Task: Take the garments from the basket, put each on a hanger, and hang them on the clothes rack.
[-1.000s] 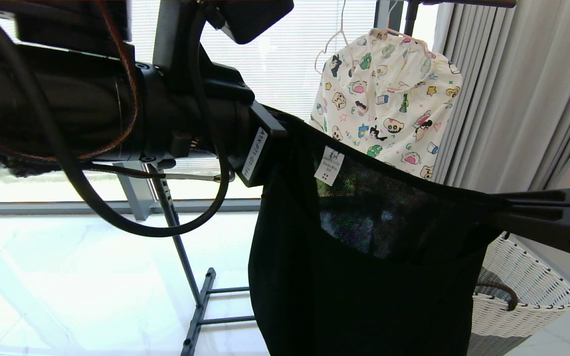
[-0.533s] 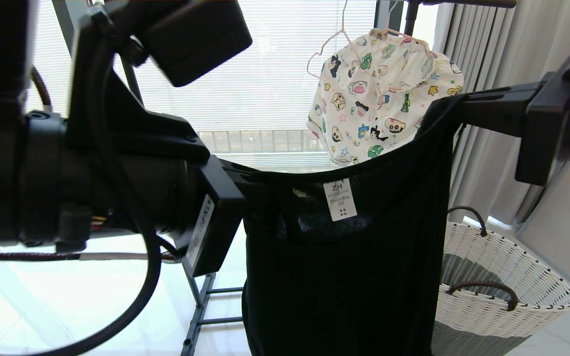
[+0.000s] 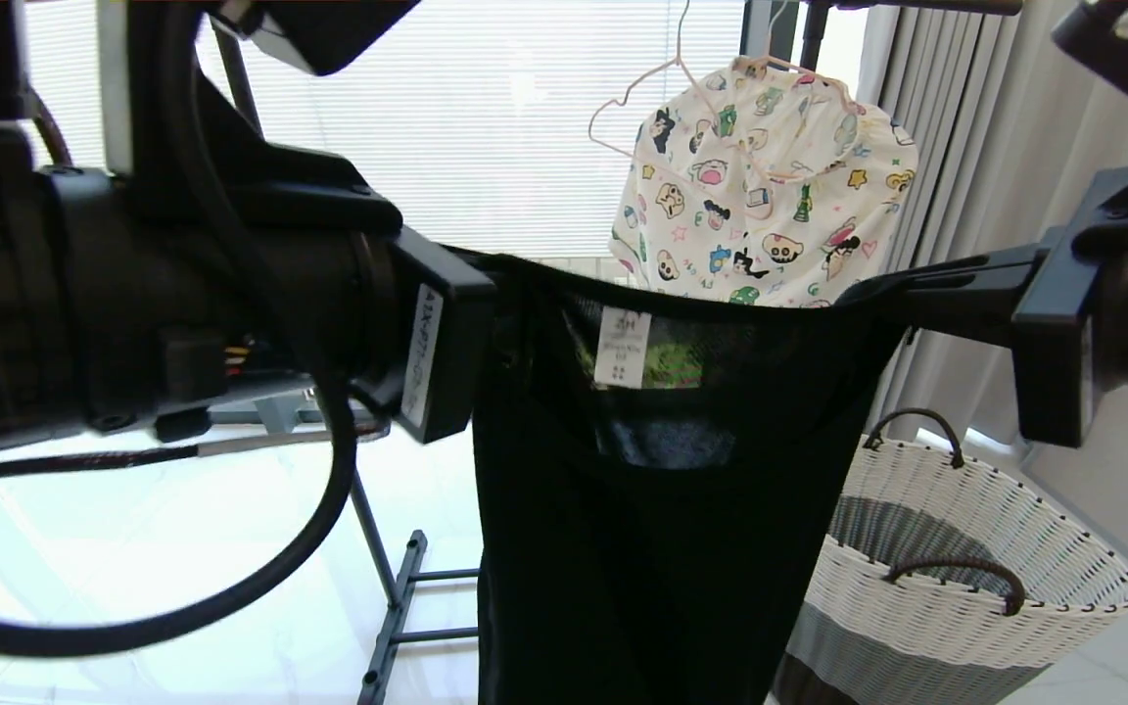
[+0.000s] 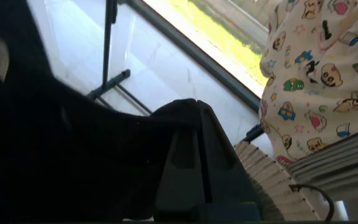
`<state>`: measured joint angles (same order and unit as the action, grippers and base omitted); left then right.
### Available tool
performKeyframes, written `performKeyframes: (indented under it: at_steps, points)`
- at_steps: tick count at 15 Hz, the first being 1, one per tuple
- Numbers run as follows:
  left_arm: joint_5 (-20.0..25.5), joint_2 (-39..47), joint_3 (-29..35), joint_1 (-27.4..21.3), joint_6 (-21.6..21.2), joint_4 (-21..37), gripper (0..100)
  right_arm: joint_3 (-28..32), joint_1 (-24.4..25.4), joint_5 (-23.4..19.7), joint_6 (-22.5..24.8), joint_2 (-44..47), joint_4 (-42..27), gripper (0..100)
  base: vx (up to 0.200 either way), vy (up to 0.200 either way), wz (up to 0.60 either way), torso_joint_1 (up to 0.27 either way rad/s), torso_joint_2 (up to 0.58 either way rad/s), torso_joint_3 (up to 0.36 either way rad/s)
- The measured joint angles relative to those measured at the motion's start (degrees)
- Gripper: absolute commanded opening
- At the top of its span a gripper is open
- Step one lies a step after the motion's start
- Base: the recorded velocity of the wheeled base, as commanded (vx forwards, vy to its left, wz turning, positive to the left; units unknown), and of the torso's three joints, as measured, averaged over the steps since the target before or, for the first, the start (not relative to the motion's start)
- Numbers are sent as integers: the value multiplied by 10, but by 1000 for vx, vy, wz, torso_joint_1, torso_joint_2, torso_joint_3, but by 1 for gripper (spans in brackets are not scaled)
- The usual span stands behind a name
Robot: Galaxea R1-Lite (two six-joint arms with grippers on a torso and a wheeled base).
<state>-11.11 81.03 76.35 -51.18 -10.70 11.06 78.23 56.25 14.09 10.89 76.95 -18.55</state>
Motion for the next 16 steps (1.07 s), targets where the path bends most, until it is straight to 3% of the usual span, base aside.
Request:
performKeyframes:
  at_steps: [1,6,10,12,16]
  points:
    - [-7,8,-1,6,0,-5,0,0,1,-1,0,-5,-4,100,0,0,0,0,0,0]
    - [-12,26,-6,15,-1,-8,0,-4,36,0,-22,-16,-51,100,0,0,0,0,0,0]
    - [-31,25,-38,30,-28,-8,0,-7,103,1,-116,-40,-114,100,0,0,0,0,0,0]
    - [-53,21,-70,57,-46,-7,0,-15,90,1,-151,-56,-115,100,0,0,0,0,0,0]
    - [-56,-2,-120,110,-51,-7,0,-75,-13,20,-164,-95,-115,100,0,0,0,0,0,0]
